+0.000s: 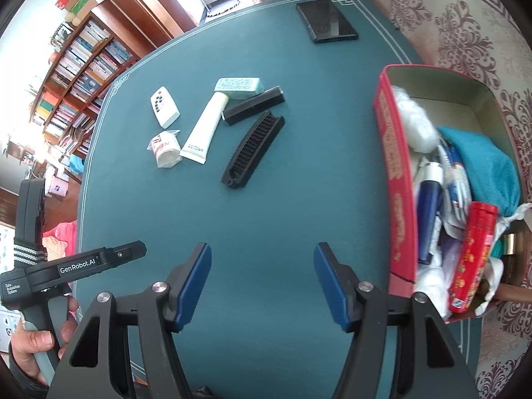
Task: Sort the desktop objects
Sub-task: 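Move both open tools back over the table toward the bandage roll and comb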
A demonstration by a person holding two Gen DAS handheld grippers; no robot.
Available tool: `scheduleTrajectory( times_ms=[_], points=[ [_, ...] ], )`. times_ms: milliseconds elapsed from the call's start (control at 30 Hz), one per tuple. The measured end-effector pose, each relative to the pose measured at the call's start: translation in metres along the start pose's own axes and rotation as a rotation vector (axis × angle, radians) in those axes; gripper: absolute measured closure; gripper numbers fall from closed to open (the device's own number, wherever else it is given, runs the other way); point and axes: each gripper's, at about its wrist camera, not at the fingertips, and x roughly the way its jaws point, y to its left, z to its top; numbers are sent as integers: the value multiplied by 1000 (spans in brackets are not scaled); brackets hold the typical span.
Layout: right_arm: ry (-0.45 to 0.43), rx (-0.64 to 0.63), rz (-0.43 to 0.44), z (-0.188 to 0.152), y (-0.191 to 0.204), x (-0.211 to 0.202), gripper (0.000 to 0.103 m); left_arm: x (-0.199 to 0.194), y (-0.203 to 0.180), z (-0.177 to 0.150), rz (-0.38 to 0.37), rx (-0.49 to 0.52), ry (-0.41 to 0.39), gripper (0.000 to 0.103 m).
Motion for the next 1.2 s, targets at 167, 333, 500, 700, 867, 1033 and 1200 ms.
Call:
scheduleTrajectory(
  times_ms=[167,333,500,700,867,1033,1200],
  points=[
    [11,10,-1,4,5,8,35,2,9,5,5,5,8,51],
    [17,22,-12,8,9,16,35,4,11,13,4,20,16,51],
    [27,35,-25,12,13,24,35,8,12,20,1,36,34,51],
    [37,38,-38,20,18,34,35,9,10,33,15,60,28,51],
    [45,36,-51,29,24,45,35,9,5,46,10,78,22,51],
    [52,47,-62,36,27,55,35,8,-2,61,-7,81,17,51],
    [49,72,-77,45,25,60,35,5,-6,72,-25,73,8,51]
  ],
)
